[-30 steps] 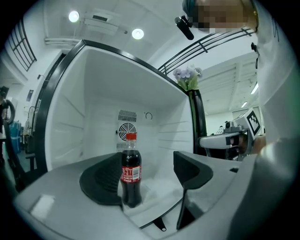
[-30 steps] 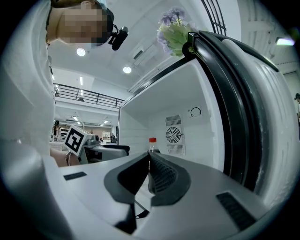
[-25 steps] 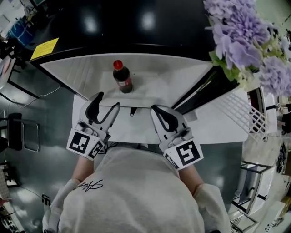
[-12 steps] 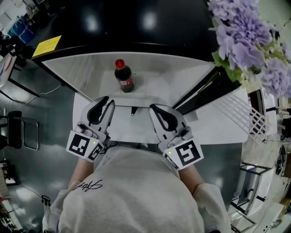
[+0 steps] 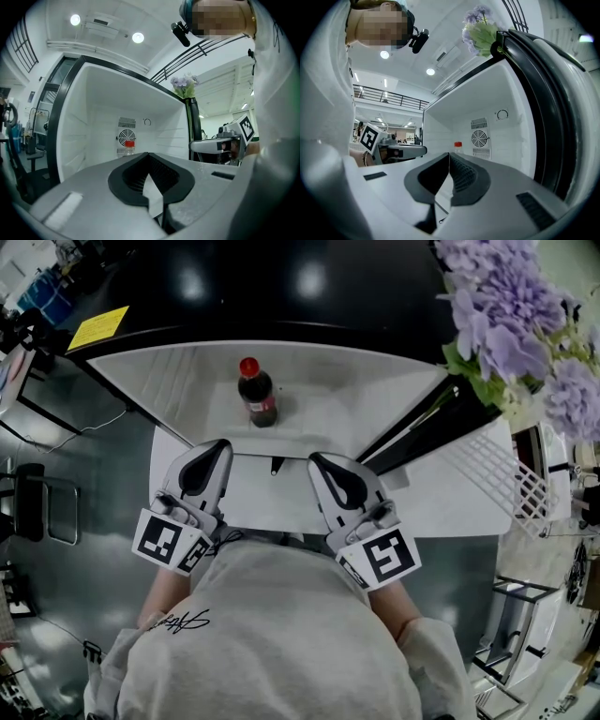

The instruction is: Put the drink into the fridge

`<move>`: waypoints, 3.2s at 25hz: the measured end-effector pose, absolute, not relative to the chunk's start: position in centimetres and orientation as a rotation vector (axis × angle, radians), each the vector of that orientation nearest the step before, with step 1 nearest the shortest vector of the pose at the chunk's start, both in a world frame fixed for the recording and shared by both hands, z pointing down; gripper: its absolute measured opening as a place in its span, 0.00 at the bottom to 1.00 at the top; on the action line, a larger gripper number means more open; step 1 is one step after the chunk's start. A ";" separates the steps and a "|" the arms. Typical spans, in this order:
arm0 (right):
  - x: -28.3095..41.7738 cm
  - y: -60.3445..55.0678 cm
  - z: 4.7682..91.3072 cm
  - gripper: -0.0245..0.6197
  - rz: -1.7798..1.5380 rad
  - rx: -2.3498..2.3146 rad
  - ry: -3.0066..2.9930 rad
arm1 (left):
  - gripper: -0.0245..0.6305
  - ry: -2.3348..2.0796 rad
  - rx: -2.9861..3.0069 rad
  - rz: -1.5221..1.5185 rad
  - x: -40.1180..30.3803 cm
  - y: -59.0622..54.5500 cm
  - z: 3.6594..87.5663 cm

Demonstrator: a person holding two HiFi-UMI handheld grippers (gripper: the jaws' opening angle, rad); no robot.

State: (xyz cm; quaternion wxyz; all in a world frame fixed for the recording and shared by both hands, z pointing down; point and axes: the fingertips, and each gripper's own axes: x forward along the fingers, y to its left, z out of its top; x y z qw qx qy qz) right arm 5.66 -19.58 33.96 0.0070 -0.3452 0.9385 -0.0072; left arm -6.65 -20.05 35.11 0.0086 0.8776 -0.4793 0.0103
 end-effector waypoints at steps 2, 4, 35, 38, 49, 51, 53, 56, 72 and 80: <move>5.6 -19.6 33.8 0.06 -0.028 -1.077 2.933 | 0.04 -1.486 2.739 0.026 -6.6 -19.9 35.1; 5.5 -19.7 33.7 0.06 -0.036 -1.066 2.933 | 0.04 -1.481 2.747 0.042 -6.5 -19.8 35.2; 3.1 -18.3 31.9 0.06 0.006 -1.152 2.906 | 0.04 -1.353 2.814 0.032 -7.5 -18.6 33.9; 2.8 -18.0 31.8 0.06 0.001 -1.184 2.893 | 0.04 -1.325 2.818 0.032 -7.8 -18.3 33.8; 2.4 -17.1 31.6 0.06 0.000 -1.211 2.878 | 0.04 -1.280 2.846 0.017 -7.6 -17.9 33.1; 2.3 -17.0 31.5 0.06 0.005 -1.213 2.877 | 0.04 -1.278 2.845 0.014 -7.7 -17.9 33.1; 2.4 -16.9 31.4 0.06 0.008 -1.214 2.876 | 0.04 -1.277 2.845 0.009 -7.7 -17.9 33.0; 2.4 -16.9 31.3 0.06 0.016 -1.216 2.875 | 0.04 -1.276 2.846 0.008 -7.6 -17.9 33.0; 2.5 -16.5 31.3 0.06 0.018 -1.227 2.868 | 0.04 -1.271 2.843 0.008 -7.6 -17.5 33.1; 2.5 -16.4 31.5 0.06 0.016 -1.230 2.870 | 0.04 -1.270 2.842 0.002 -7.6 -17.4 33.1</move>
